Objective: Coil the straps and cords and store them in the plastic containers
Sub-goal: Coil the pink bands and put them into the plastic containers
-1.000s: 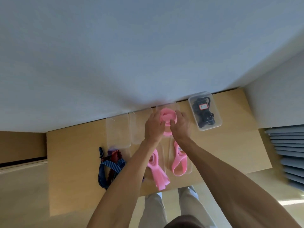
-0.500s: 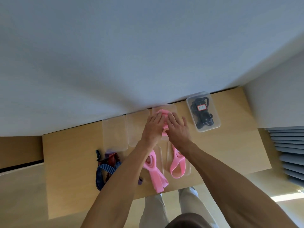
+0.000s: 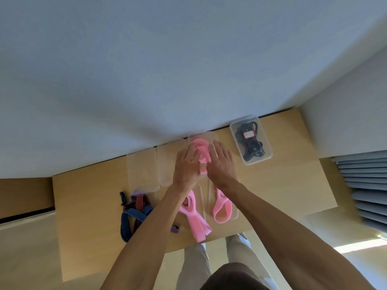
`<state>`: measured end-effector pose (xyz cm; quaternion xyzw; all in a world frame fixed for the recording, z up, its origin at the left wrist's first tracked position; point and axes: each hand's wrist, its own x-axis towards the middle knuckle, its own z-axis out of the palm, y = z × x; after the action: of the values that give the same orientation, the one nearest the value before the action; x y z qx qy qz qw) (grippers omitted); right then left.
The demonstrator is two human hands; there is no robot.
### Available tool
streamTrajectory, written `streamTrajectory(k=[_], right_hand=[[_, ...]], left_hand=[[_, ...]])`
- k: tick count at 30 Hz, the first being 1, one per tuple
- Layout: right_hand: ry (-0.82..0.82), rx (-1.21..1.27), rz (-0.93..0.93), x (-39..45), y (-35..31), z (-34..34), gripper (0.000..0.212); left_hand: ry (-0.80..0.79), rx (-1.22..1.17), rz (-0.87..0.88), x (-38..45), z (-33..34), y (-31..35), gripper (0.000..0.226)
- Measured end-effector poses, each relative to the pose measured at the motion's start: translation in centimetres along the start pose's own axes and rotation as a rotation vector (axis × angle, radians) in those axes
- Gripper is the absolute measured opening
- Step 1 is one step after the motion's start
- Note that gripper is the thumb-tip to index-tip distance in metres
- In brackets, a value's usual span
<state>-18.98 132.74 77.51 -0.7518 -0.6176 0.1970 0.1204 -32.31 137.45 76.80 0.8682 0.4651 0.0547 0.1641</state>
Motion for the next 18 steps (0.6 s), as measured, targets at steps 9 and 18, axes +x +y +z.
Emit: streamTrajectory(k=[9, 18], right_hand=[[-0.126, 0.270, 0.682, -5.8, 3.2, -1.2, 0.039], [-0.165, 0.151, 0.714, -7.1, 5.4, 3.5, 0.029]], left_hand=[[-0.069, -0.289, -0.202, -7.4, 0.0, 5.4, 0.007], [-0.201, -0.294, -0.426, -5.6, 6.5, 7.0, 0.024]])
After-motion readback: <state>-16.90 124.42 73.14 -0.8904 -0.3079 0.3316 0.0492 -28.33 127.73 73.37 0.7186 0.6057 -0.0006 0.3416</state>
